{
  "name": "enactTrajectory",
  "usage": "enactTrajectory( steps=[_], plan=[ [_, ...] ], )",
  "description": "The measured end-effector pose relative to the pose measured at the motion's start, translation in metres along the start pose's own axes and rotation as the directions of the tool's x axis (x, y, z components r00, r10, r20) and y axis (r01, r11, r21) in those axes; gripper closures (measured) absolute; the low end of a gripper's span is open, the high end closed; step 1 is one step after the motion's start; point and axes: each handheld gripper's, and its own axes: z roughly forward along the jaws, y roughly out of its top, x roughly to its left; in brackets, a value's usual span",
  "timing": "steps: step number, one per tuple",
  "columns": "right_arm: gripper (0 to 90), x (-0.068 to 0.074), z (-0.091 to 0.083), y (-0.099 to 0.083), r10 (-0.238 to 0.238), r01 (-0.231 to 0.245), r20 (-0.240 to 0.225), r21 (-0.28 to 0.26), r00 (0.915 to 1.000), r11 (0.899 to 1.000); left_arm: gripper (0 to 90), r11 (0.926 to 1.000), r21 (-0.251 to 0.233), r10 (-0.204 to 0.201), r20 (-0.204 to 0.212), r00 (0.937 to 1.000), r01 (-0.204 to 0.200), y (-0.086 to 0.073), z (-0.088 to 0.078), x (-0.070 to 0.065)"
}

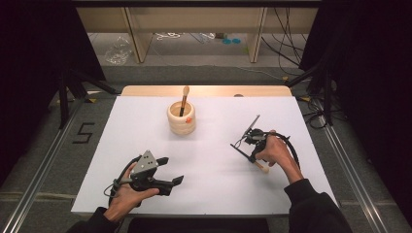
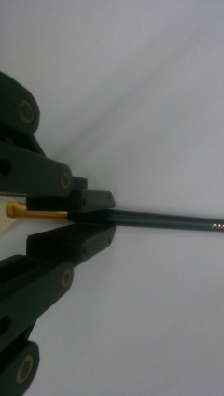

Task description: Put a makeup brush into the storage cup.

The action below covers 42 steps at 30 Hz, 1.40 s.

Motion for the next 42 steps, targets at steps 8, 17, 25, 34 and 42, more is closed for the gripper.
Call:
enactTrajectory(
  steps=[8,17,25,34,42],
  plan=[
    [82.4,0.002,0.0,0.005,0.014,-0.014,0.004,0.042,0.9999,0.999,16.2,1.0,0.0,-0.003,-0.002,1.0,0.003,0.0,0.0,0.0],
    [83.1,0.003,0.0,0.007,0.009,-0.01,0.01,0.063,0.9999,0.998,16.3,1.0,0.0,0.0,-0.004,1.0,0.0,0.0,0.0,0.001],
    [83.1,0.003,-0.001,0.006,-0.022,0.021,0.007,0.052,0.9997,0.998,16.4,1.0,0.0,0.001,-0.003,1.0,-0.001,0.0,-0.001,0.001],
    [83.1,0.001,-0.007,0.003,-0.036,0.036,-0.006,-0.001,0.9993,0.999,16.3,1.0,0.003,0.001,-0.009,1.0,-0.001,0.0,-0.001,0.002],
    [83.1,0.005,-0.031,0.002,-0.08,0.08,0.003,-0.098,0.9968,0.992,16.3,0.9997,0.012,0.023,-0.011,0.9997,-0.023,-0.001,0.0,0.006]
  ],
)
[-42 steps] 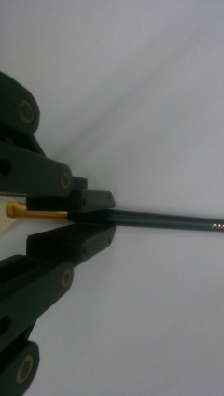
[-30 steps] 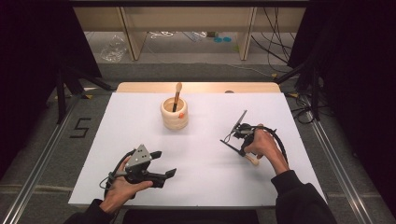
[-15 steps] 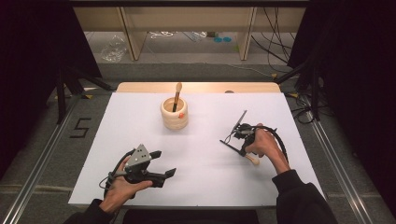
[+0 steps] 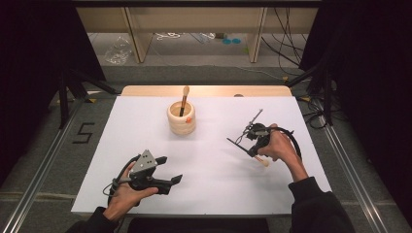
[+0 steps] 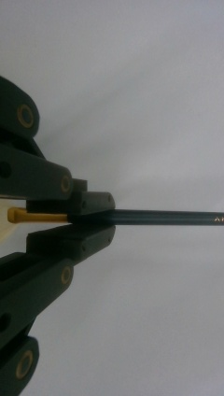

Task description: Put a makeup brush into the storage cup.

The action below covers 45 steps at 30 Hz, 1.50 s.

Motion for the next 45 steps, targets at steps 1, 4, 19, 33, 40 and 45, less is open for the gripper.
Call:
enactTrajectory(
  steps=[1,4,19,33,40,45],
  plan=[
    [83.1,0.001,-0.002,0.0,-0.001,0.001,-0.006,-0.014,1.0,1.0,16.3,0.9998,0.006,-0.016,-0.008,0.9998,0.017,-0.001,0.0,-0.001],
    [83.2,0.006,-0.009,0.0,-0.028,0.027,-0.021,-0.048,0.9994,0.998,16.3,0.9997,0.02,-0.012,-0.016,0.9998,0.012,-0.002,0.001,0.003],
    [83.1,0.056,-0.035,0.008,-0.199,0.197,-0.008,-0.136,0.9799,0.971,16.3,0.999,0.041,-0.014,-0.01,0.9998,0.014,-0.007,0.006,0.011],
    [83.1,0.1,-0.037,0.024,-0.351,0.344,-0.022,-0.16,0.936,0.925,16.1,0.9987,0.049,0.009,0.078,0.997,-0.012,-0.004,0.01,0.007],
    [83.1,0.11,-0.033,0.028,-0.402,0.394,-0.03,-0.153,0.9149,0.906,16.9,0.9987,0.05,0.006,0.086,0.9963,-0.01,-0.002,0.011,0.008],
    [83.1,0.116,-0.026,0.031,-0.443,0.434,-0.033,-0.147,0.8961,0.889,18.9,0.9938,0.08,0.069,0.105,0.9921,-0.077,0.002,0.014,0.008]
  ],
)
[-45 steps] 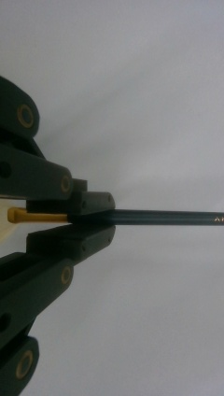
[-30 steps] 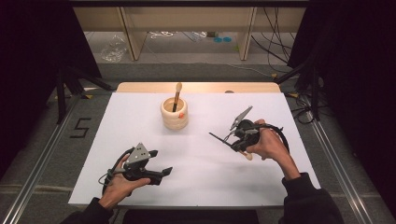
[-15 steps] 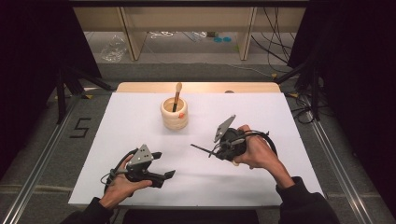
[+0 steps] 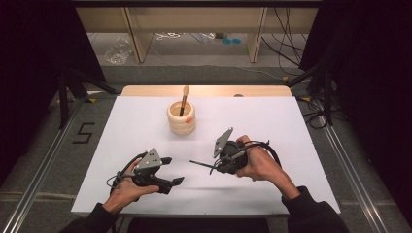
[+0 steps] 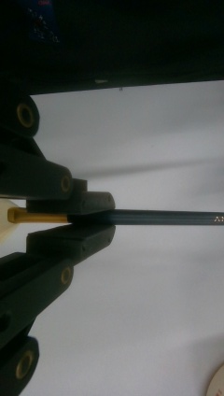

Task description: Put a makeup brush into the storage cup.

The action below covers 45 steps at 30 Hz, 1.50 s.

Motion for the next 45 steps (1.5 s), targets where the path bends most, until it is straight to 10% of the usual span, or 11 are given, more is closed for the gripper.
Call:
enactTrajectory(
  steps=[16,36,45],
  plan=[
    [83.1,0.011,0.014,0.012,-0.111,0.112,-0.019,0.031,0.9936,0.993,27.8,0.9919,0.049,0.113,0.085,0.9899,-0.117,0.011,0.01,-0.011],
    [83.1,0.024,0.024,0.021,-0.177,0.18,-0.043,0.089,0.9833,0.98,59.7,0.9866,0.074,0.126,0.222,0.967,-0.145,0.014,0.011,-0.017],
    [83.1,0.028,0.027,0.024,-0.23,0.234,-0.047,0.089,0.972,0.968,65.4,0.9714,0.142,0.152,0.242,0.9582,-0.19,0.016,0.013,-0.021]
  ],
)
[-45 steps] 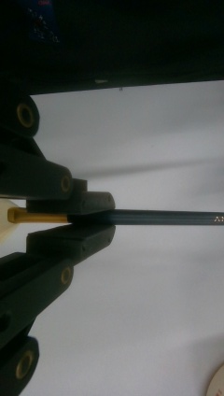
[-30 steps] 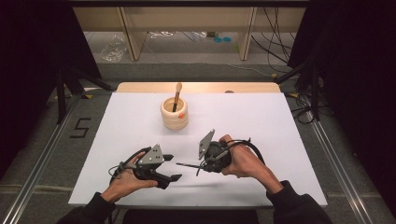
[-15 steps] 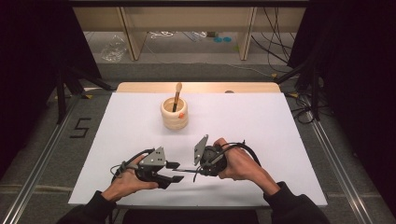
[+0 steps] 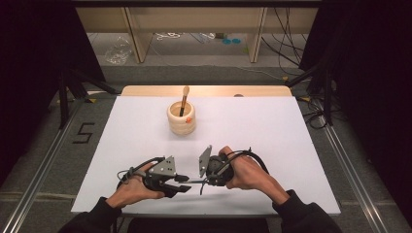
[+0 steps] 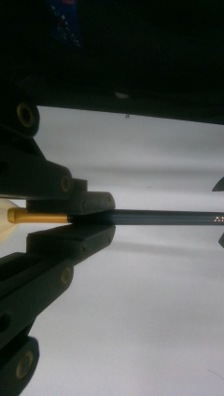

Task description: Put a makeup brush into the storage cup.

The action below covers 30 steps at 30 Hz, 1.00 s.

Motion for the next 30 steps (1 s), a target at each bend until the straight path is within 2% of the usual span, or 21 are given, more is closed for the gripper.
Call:
enactTrajectory(
  steps=[1,2,5,6,7,8,11,12,14,16,17,18,20,21,22,27,30],
  plan=[
    [83.1,-0.001,0.001,0.0,-0.02,0.02,-0.002,-0.001,0.9998,1.0,65.9,1.0,0.008,0.001,0.0,1.0,-0.001,0.0,0.0,0.0],
    [83.1,0.002,0.001,0.001,-0.003,0.003,-0.006,0.003,1.0,1.0,66.1,0.9998,0.018,0.006,-0.003,1.0,-0.006,0.0,0.001,-0.001],
    [83.1,0.0,0.003,0.001,-0.054,0.054,0.003,0.018,0.9986,0.998,66.7,0.9992,0.035,0.017,0.004,0.9999,-0.017,0.001,0.003,-0.001],
    [83.1,0.002,0.003,0.002,-0.027,0.027,-0.005,0.021,0.9996,0.999,66.8,0.9991,0.038,0.021,0.005,0.9998,-0.021,0.0,0.004,-0.002],
    [83.1,0.003,0.004,0.003,-0.022,0.022,-0.007,0.017,0.9997,1.0,67.1,0.9985,0.047,0.029,0.007,0.9995,-0.029,0.001,0.005,-0.001],
    [83.0,0.001,0.004,0.003,-0.047,0.047,0.0,0.029,0.9989,0.998,67.4,0.9985,0.047,0.028,0.009,0.9996,-0.029,0.001,0.005,-0.002],
    [83.0,0.002,0.006,0.004,-0.051,0.051,-0.005,0.038,0.9987,0.998,68.4,0.9978,0.059,0.031,0.012,0.9995,-0.031,0.001,0.007,-0.003],
    [83.0,0.002,0.007,0.004,-0.061,0.062,-0.004,0.04,0.9981,0.997,68.8,0.9974,0.061,0.037,0.014,0.9992,-0.037,0.001,0.007,-0.003],
    [83.0,0.004,0.007,0.005,-0.048,0.048,-0.003,0.057,0.9988,0.997,70.0,0.9962,0.066,0.056,0.01,0.9984,-0.057,0.002,0.008,-0.005],
    [83.0,0.004,0.009,0.005,-0.071,0.071,-0.008,0.052,0.9974,0.996,70.8,0.9935,0.083,0.077,0.012,0.9969,-0.078,0.003,0.009,-0.006],
    [83.0,0.006,0.007,0.006,-0.031,0.032,-0.013,0.079,0.9994,0.996,71.0,0.9924,0.089,0.084,0.014,0.9964,-0.085,0.003,0.01,-0.006],
    [83.0,0.007,0.007,0.006,-0.024,0.025,-0.013,0.082,0.9996,0.996,71.4,0.9901,0.101,0.096,0.017,0.9952,-0.097,0.003,0.01,-0.006],
    [83.0,0.008,0.008,0.006,-0.032,0.032,-0.008,0.081,0.9995,0.996,72.1,0.9871,0.114,0.111,0.016,0.9937,-0.112,0.003,0.011,-0.007],
    [83.0,0.005,0.009,0.006,-0.068,0.068,-0.006,0.073,0.9977,0.995,72.6,0.9864,0.116,0.114,0.02,0.9933,-0.116,0.004,0.012,-0.007],
    [83.0,0.005,0.009,0.007,-0.083,0.083,-0.006,0.063,0.9965,0.995,73.4,0.9865,0.118,0.112,0.022,0.9935,-0.114,0.004,0.012,-0.008],
    [83.0,0.007,0.01,0.008,-0.072,0.073,-0.013,0.061,0.9973,0.995,74.6,0.9801,0.138,0.14,0.025,0.9898,-0.142,0.005,0.014,-0.008],
    [83.0,0.007,0.01,0.008,-0.078,0.079,-0.019,0.06,0.9968,0.995,75.6,0.9808,0.135,0.139,0.029,0.9899,-0.141,0.005,0.016,-0.01]
  ],
)
